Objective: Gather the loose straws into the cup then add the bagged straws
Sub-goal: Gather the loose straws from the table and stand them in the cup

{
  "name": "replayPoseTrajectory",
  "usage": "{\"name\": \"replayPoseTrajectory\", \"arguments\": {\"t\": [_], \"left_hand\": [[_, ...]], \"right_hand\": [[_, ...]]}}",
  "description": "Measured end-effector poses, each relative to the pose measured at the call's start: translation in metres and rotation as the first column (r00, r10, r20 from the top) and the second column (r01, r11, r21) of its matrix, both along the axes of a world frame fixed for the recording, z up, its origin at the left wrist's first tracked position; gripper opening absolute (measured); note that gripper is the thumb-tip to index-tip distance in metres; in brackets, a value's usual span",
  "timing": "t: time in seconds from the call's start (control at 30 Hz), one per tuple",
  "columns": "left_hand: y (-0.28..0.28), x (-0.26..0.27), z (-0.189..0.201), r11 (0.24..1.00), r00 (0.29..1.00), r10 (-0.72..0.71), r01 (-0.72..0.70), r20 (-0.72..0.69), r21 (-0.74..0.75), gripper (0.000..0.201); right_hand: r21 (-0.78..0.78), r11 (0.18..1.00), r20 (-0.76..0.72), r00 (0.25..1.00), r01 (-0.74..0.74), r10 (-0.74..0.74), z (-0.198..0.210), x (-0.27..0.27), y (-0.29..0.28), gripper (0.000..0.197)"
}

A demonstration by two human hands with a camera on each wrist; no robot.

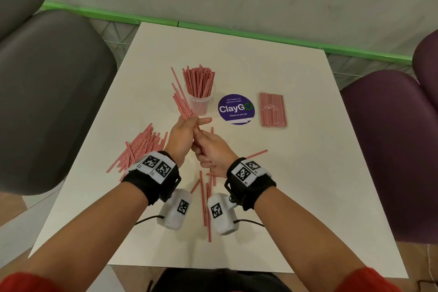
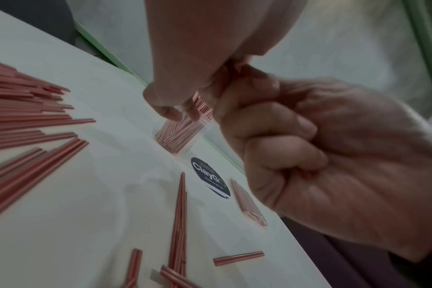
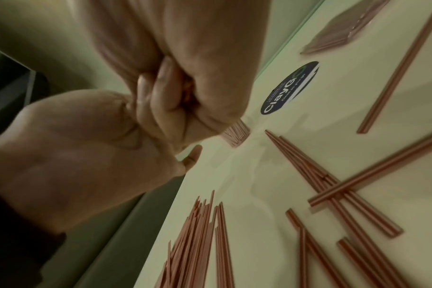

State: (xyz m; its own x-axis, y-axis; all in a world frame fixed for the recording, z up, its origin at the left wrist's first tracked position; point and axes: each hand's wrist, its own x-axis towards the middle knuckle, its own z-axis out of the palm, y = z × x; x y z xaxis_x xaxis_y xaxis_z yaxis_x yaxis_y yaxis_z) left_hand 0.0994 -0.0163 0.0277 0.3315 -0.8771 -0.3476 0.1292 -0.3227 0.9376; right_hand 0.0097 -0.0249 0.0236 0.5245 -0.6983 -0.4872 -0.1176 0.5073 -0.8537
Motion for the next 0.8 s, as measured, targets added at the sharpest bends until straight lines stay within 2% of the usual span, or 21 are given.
{"name": "replayPoseTrajectory", "arguments": {"t": [0.1, 0.2, 0.3, 0.43, 0.5, 0.6, 0.67, 0.73, 0.8], "left_hand": [[0.0, 0.006, 0.001, 0.998, 0.998, -0.059, 0.059, 0.012, 0.004, 0.033], [-0.002, 0.01, 0.007, 0.993, 0.994, -0.1, 0.102, 0.038, -0.058, 0.023], [-0.008, 0.014, 0.015, 0.984, 0.998, -0.054, 0.049, -0.023, -0.169, 0.015], [-0.013, 0.013, 0.012, 0.972, 0.998, 0.006, -0.021, -0.063, -0.235, 0.007], [-0.013, 0.011, 0.01, 0.967, 0.994, 0.064, -0.083, -0.087, -0.241, 0.03], [-0.015, 0.014, 0.01, 0.957, 0.994, 0.103, -0.107, -0.029, -0.268, 0.061], [-0.016, 0.017, 0.01, 0.954, 0.997, 0.077, -0.066, 0.026, -0.291, 0.061], [-0.016, 0.019, 0.01, 0.957, 0.996, 0.04, -0.017, 0.074, -0.289, 0.05], [-0.016, 0.02, 0.009, 0.96, 0.997, 0.051, -0.033, 0.056, -0.277, 0.037]], "right_hand": [[-0.063, 0.998, -0.041, 0.999, -0.031, 0.028, 0.004, 0.0, 0.003, 0.034], [-0.156, 0.987, -0.037, 0.998, -0.049, 0.043, 0.009, -0.001, 0.003, 0.03], [-0.226, 0.972, -0.086, 0.995, -0.065, 0.047, 0.006, -0.001, 0.003, 0.029], [-0.206, 0.977, -0.102, 0.994, -0.059, 0.038, -0.001, 0.002, 0.005, 0.031], [-0.149, 0.988, -0.064, 0.997, -0.044, 0.035, -0.001, 0.004, 0.006, 0.033], [-0.101, 0.994, -0.046, 0.998, -0.051, 0.046, -0.004, 0.002, 0.006, 0.033], [-0.102, 0.993, -0.058, 0.996, -0.067, 0.061, -0.004, 0.0, 0.007, 0.033], [-0.095, 0.993, -0.061, 0.996, -0.074, 0.068, -0.005, -0.001, 0.008, 0.033], [-0.105, 0.991, -0.081, 0.994, -0.079, 0.071, -0.007, 0.0, 0.009, 0.033]]}}
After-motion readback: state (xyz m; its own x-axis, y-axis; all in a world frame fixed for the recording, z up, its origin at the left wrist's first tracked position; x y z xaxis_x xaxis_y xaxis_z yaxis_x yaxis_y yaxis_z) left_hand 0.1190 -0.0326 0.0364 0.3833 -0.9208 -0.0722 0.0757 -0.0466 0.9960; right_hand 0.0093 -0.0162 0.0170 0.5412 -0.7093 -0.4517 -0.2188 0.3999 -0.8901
